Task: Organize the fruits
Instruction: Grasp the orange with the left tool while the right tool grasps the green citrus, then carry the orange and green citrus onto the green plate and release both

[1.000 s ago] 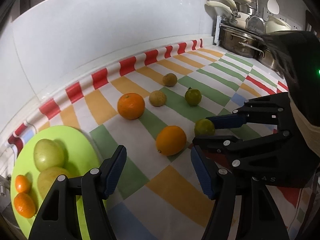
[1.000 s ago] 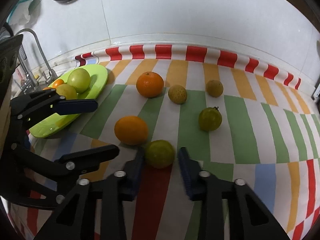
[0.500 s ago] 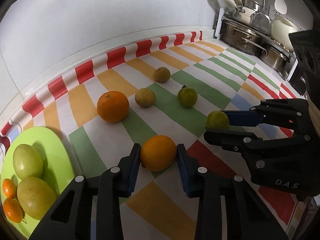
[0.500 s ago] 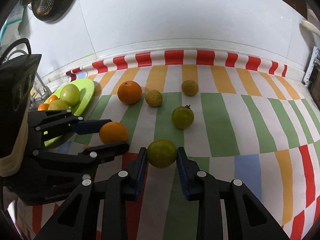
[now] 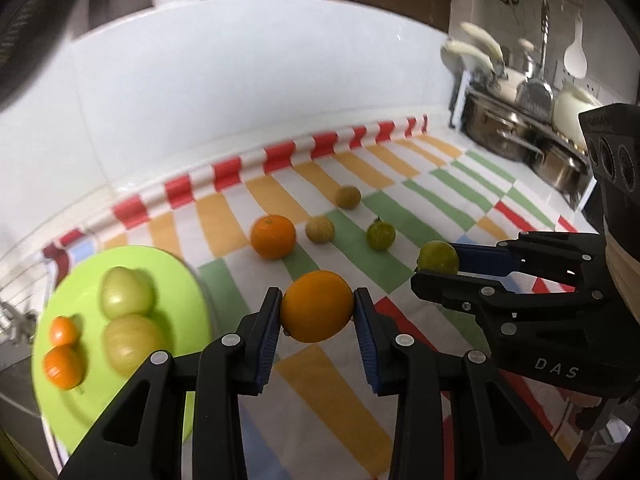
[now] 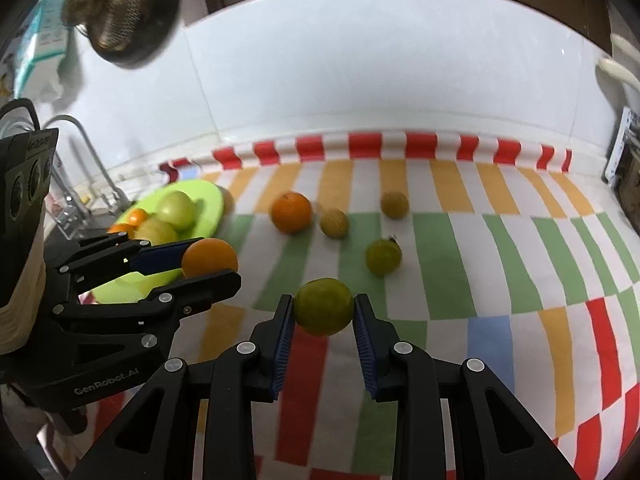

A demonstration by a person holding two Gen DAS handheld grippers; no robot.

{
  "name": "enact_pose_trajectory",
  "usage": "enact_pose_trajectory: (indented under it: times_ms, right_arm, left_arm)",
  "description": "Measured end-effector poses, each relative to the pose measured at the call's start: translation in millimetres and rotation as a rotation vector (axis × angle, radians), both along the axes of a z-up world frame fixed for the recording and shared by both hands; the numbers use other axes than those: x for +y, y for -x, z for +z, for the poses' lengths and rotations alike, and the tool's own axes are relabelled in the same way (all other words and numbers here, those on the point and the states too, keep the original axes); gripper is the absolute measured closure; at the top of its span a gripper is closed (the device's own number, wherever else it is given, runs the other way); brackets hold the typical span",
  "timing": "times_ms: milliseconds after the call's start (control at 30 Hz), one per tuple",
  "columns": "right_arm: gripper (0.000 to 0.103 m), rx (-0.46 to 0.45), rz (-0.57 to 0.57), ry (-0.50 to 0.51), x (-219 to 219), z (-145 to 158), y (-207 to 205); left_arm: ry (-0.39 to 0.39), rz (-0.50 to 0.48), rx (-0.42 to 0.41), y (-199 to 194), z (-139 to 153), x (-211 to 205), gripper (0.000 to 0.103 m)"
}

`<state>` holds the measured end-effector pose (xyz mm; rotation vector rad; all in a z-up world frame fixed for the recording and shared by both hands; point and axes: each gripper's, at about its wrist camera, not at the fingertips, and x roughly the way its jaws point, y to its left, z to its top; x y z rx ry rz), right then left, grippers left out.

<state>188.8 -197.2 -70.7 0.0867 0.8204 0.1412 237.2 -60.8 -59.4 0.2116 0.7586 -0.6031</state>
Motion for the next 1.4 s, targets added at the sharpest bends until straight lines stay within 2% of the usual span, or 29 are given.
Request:
enact_pose_trajectory:
  times_ms: [400, 667, 1067, 1400]
  right_arm:
    - [0.072, -0.153, 0.098, -0.012, 33.2, 56.0, 23.4]
    - [0.072, -0.212, 0.194, -0.011, 61.7, 72.8, 33.9]
    - [0.072, -0.245, 0.334, -0.018, 103.7, 80.1, 34.8]
    - [0.072, -0.214, 0.421, -0.028, 139.3, 65.1, 13.3]
  left_arm:
    - [0.054, 0.176, -0.100, 41.4, 42.0, 46.0, 0.067]
    - [0.060, 0.279, -0.148, 63.4, 56.8, 75.8, 0.067]
    - [0.060, 0.410, -0.198, 84.1, 69.2, 114.3, 0.067]
    - [0.044, 0.487, -0.171, 70.8, 55.1, 144.4, 0.067]
